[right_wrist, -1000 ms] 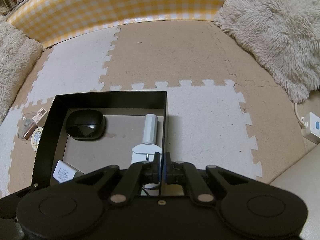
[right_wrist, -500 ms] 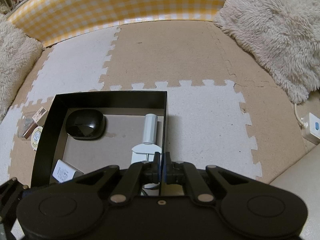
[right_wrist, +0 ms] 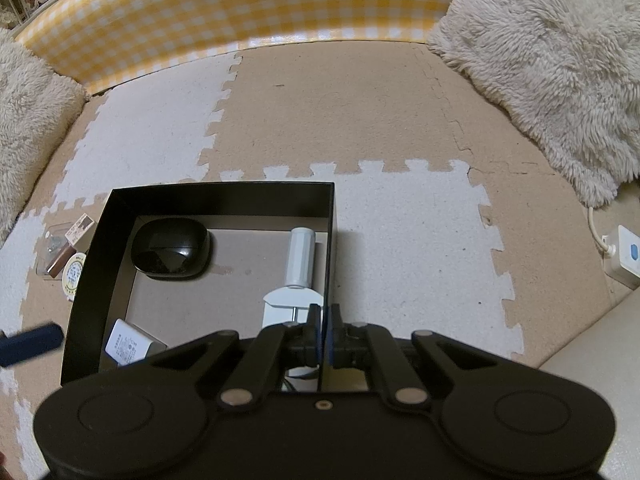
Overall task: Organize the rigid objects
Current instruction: 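Move the left tool back and grasp the yellow-white tape measure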
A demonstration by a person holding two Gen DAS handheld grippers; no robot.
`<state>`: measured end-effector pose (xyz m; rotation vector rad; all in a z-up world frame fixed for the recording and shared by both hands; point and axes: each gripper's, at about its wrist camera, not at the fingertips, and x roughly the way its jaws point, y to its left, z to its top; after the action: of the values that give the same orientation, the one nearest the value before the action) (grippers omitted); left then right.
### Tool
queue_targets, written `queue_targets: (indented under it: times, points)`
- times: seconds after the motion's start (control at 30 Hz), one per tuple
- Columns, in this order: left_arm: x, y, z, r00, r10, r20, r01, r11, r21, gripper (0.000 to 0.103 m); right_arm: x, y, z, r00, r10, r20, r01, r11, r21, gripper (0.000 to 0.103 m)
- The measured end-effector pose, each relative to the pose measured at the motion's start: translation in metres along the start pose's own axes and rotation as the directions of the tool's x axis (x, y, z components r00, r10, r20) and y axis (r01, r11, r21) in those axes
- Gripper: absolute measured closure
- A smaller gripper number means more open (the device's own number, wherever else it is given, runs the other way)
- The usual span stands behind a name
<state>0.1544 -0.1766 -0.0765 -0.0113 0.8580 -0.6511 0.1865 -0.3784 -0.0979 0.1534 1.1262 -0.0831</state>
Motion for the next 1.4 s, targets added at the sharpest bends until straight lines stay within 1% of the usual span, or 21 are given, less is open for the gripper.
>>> queue_targets:
  times: [0.1,0.2,0.33,0.47,0.6,0.73,0.93,1.07,1.17,1.23,1.27,1.3,1.33,1.4]
  points:
    - [-0.008,0.008,0.004,0.999,0.028,0.03,-0.028,1.0,-0.006,0.0,0.0,0.0,0.0,1.0,0.0,0.0,0.0,1.0,0.0,0.1]
    - [-0.017,0.019,0.009,0.997,0.042,0.06,-0.04,0.999,-0.025,0.0,0.0,0.0,0.0,1.0,0.0,0.0,0.0,1.0,0.0,0.1]
    - [-0.026,0.032,0.013,0.992,0.077,0.1,-0.073,0.996,-0.046,0.0,0.0,0.0,0.0,1.0,0.0,0.0,0.0,1.0,0.0,0.1]
    - [-0.03,0.049,0.015,0.986,0.12,0.112,-0.112,0.991,-0.073,0.0,0.0,0.0,0.0,1.0,0.0,0.0,0.0,1.0,0.0,0.1]
    - [-0.032,0.07,0.015,0.978,0.176,0.114,-0.163,0.98,-0.117,0.0,0.0,0.0,0.0,1.0,0.0,0.0,0.0,1.0,0.0,0.1]
    - [-0.034,0.089,0.011,0.969,0.211,0.129,-0.187,0.967,-0.171,0.0,0.0,0.0,0.0,1.0,-0.001,0.0,0.001,1.0,-0.001,0.1]
    - [-0.024,0.113,-0.002,0.952,0.292,0.091,-0.266,0.938,-0.222,0.0,0.0,0.0,0.0,1.0,-0.001,0.0,0.001,1.0,-0.001,0.1]
    - [-0.01,0.126,-0.015,0.956,0.29,0.034,-0.273,0.93,-0.247,0.0,0.0,0.0,0.0,1.0,-0.001,0.0,0.001,1.0,-0.001,0.1]
    - [0.0,0.134,-0.025,0.958,0.285,-0.028,-0.282,0.923,-0.26,0.0,0.0,0.0,0.0,1.0,-0.001,0.0,0.001,1.0,-0.001,0.1]
    - [0.005,0.137,-0.031,0.954,0.293,-0.059,-0.298,0.917,-0.264,0.006,0.0,0.0,0.0,1.0,-0.001,0.0,0.001,1.0,-0.001,0.1]
    - [0.008,0.137,-0.032,0.951,0.299,-0.072,-0.308,0.916,-0.257,0.019,0.0,0.0,0.0,1.0,-0.001,0.0,0.001,1.0,-0.002,0.1]
    - [0.011,0.137,-0.034,0.949,0.302,-0.085,-0.314,0.916,-0.25,0.029,0.0,0.0,0.0,1.0,-0.001,0.0,0.001,1.0,-0.002,0.1]
    - [0.013,0.138,-0.036,0.947,0.305,-0.095,-0.32,0.915,-0.245,0.031,0.0,0.0,0.0,1.0,-0.001,0.0,0.001,1.0,-0.001,0.1]
    - [0.019,0.137,-0.04,0.945,0.311,-0.102,-0.326,0.917,-0.231,0.031,0.0,0.001,0.0,1.0,-0.001,0.0,0.001,1.0,-0.001,0.1]
